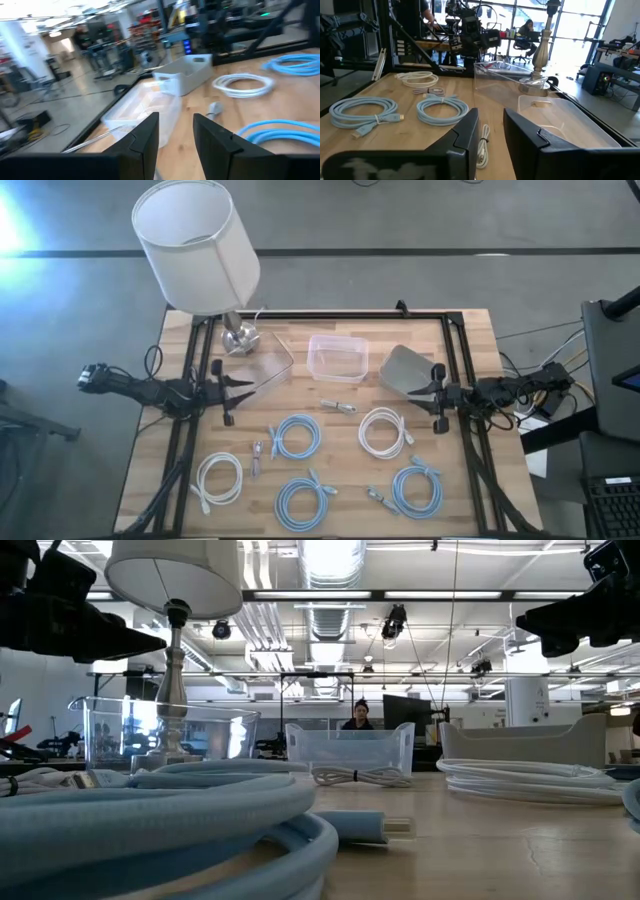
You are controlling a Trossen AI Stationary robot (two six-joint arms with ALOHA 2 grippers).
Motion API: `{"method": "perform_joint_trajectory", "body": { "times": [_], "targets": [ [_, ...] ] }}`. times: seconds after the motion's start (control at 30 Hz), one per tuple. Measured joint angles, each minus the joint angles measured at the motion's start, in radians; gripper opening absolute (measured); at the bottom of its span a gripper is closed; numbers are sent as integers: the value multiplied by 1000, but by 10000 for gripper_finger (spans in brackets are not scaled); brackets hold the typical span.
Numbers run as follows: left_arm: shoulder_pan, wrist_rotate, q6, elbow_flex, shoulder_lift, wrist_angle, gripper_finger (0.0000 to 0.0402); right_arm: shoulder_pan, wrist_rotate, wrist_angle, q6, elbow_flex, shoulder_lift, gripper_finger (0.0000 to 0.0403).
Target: Pick & Place USB Port
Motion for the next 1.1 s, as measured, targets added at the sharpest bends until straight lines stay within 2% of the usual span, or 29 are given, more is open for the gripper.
{"method": "perform_joint_trajectory", "body": {
  "times": [0.23, 0.67, 0.97, 1.1],
  "targets": [
    [0, -146, 3, 0, 0, 0, 124, 0, 0, 0, 0, 0, 0, 70],
    [0, -148, 41, 0, 0, 1, 124, 0, 0, 0, 0, 0, 0, 83],
    [0, -80, -259, -1, 0, 112, 124, 0, 0, 0, 0, 0, 0, 88],
    [0, -77, -304, -1, 0, 122, 124, 0, 0, 0, 0, 0, 0, 81]
  ]
}}
